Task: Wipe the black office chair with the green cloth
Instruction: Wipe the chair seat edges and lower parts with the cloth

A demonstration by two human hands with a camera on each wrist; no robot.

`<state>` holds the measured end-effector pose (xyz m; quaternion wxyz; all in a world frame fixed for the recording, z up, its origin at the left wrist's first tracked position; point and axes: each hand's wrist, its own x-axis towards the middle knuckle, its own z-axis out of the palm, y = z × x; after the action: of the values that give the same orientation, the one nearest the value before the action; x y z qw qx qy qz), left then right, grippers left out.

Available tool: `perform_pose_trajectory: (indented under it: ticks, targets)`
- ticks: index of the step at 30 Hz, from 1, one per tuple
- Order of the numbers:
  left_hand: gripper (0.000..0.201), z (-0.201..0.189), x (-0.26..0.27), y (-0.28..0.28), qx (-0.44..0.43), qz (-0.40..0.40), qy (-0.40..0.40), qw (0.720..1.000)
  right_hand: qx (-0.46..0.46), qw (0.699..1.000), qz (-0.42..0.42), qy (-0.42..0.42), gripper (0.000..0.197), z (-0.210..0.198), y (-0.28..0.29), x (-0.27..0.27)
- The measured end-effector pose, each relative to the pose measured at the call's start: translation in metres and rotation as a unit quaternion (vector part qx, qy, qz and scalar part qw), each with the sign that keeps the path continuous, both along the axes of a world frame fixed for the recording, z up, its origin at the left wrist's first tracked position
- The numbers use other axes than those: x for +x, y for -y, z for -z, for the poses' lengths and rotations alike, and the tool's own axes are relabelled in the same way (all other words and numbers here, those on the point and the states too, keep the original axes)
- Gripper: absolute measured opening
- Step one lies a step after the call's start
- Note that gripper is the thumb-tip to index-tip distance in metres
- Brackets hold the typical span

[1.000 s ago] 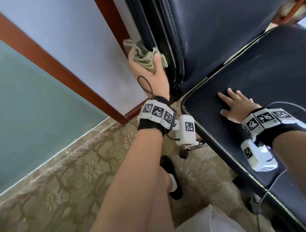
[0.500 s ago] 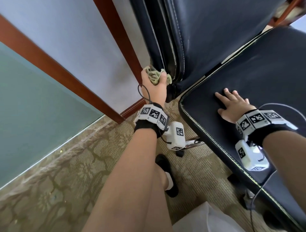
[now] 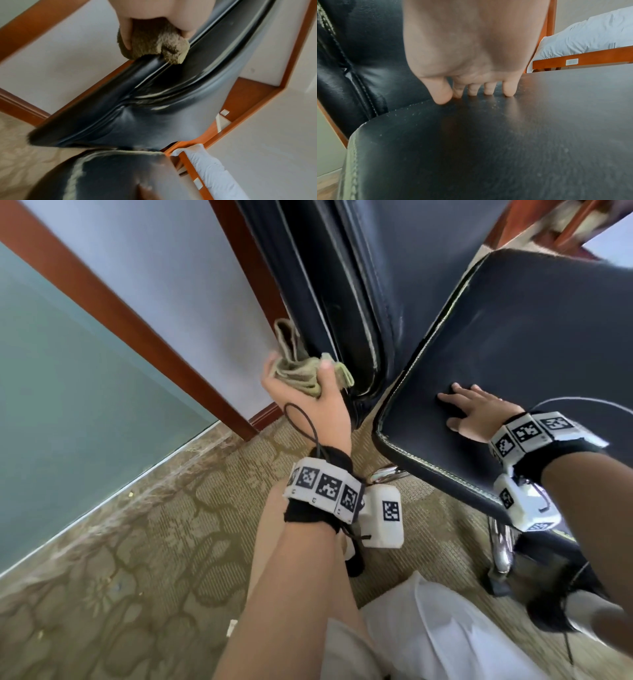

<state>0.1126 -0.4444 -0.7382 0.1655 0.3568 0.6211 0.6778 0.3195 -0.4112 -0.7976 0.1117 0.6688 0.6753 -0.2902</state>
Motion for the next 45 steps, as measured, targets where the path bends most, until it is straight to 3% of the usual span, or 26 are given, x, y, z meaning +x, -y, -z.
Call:
perform_pose_trajectory:
  ticks: [3, 6, 11, 13, 16, 19, 23, 27, 34, 40, 45]
  targets:
    - [0.063, -0.015, 0.008, 0.008, 0.05, -0.055, 0.0, 0.997, 0.009, 1.0, -0.01, -0.001, 0.058, 0.001, 0.009, 0.004]
    - [0.057, -0.02, 0.02, 0.024, 0.029, -0.041, 0.031, 0.998, 0.014, 1.0, -0.016, -0.007, 0.059, 0.003, 0.015, 0.008]
    - [0.086, -0.016, 0.033, 0.05, -0.013, 0.084, 0.065, 0.994, 0.011, 0.999, -0.027, -0.019, 0.059, 0.002, 0.019, 0.014]
    - [0.095, -0.012, 0.029, 0.053, -0.071, 0.133, 0.041, 0.988, 0.012, 0.999, -0.027, -0.028, 0.059, 0.002, 0.019, 0.015]
    - [0.076, -0.008, 0.015, 0.057, -0.13, 0.183, 0.006, 0.974, 0.015, 0.999, -0.025, -0.039, 0.06, 0.002, 0.02, 0.016]
    - [0.066, -0.009, 0.004, 0.054, -0.081, 0.101, -0.047, 0.99, 0.023, 0.999, -0.021, -0.043, 0.06, 0.005, 0.02, 0.015]
    - [0.062, -0.019, 0.009, 0.048, -0.006, -0.008, -0.027, 1.0, 0.028, 0.999, -0.013, -0.04, 0.06, 0.009, 0.021, 0.014]
    - [0.054, -0.022, 0.015, 0.041, 0.023, -0.014, -0.024, 0.999, 0.028, 0.999, -0.011, -0.038, 0.059, 0.01, 0.02, 0.015]
    - [0.084, -0.013, 0.021, 0.034, -0.023, 0.006, -0.045, 0.999, 0.022, 0.999, -0.035, 0.035, 0.06, 0.01, 0.024, 0.006]
    - [0.072, -0.006, 0.015, 0.035, -0.071, 0.01, -0.047, 0.996, -0.004, 0.999, -0.023, 0.035, 0.062, 0.003, 0.023, 0.001]
    - [0.057, -0.037, 0.014, 0.035, 0.047, -0.031, -0.046, 0.997, -0.001, 0.999, -0.017, 0.031, 0.061, 0.006, 0.024, 0.001]
